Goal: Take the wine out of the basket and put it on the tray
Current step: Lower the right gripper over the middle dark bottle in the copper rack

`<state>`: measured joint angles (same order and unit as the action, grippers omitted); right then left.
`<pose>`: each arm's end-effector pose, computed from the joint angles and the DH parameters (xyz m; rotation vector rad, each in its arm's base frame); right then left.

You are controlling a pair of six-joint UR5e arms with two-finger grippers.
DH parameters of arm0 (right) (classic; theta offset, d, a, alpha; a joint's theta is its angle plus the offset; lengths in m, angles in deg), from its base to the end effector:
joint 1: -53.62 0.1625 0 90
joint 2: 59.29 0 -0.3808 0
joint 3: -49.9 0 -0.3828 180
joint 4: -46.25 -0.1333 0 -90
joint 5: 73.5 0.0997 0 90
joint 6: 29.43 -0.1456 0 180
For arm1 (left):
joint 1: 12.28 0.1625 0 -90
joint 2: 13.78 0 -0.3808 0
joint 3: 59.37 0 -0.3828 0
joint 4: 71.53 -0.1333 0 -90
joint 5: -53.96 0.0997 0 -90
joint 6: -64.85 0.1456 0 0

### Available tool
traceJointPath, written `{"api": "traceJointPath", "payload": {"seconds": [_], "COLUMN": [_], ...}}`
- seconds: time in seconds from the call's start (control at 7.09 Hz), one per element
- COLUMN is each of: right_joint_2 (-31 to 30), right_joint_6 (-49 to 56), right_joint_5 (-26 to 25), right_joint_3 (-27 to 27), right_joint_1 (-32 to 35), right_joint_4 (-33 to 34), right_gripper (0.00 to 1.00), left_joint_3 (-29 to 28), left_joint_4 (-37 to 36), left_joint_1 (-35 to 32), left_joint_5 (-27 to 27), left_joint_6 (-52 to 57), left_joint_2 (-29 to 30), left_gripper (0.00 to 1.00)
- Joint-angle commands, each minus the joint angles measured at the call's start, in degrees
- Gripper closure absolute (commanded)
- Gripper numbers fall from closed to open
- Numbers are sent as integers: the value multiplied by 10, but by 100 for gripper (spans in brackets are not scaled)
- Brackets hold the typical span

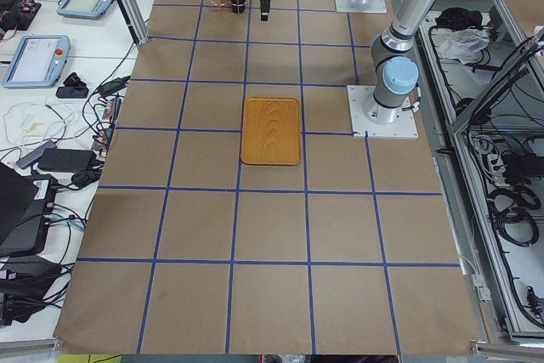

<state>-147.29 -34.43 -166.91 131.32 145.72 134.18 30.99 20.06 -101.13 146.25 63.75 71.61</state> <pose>0.1430 -0.4995 0.4499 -0.0817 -3.0834 0.1269 -0.1183 -0.4600 0.4297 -0.0623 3.1002 -0.0720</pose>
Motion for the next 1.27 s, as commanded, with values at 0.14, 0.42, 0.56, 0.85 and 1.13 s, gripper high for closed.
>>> {"api": "traceJointPath", "payload": {"seconds": [0.14,0.42,0.56,0.85,1.13], "right_joint_2": [1,25,31,63,77], "right_joint_6": [67,154,175,184,180], "right_joint_5": [-5,6,16,31,31], "right_joint_3": [1,26,56,105,108], "right_joint_1": [-14,-66,-85,-88,-88], "right_joint_4": [-1,5,43,142,166], "right_gripper": [0,0,0,0,8], "left_joint_3": [3,15,37,40,39], "left_joint_4": [2,4,1,-18,-21], "left_joint_1": [1,0,-1,1,2], "left_joint_5": [5,15,34,33,22], "left_joint_6": [2,8,7,7,9], "left_joint_2": [0,-4,-11,-15,-15], "left_gripper": [0,0,0,0,0]}}
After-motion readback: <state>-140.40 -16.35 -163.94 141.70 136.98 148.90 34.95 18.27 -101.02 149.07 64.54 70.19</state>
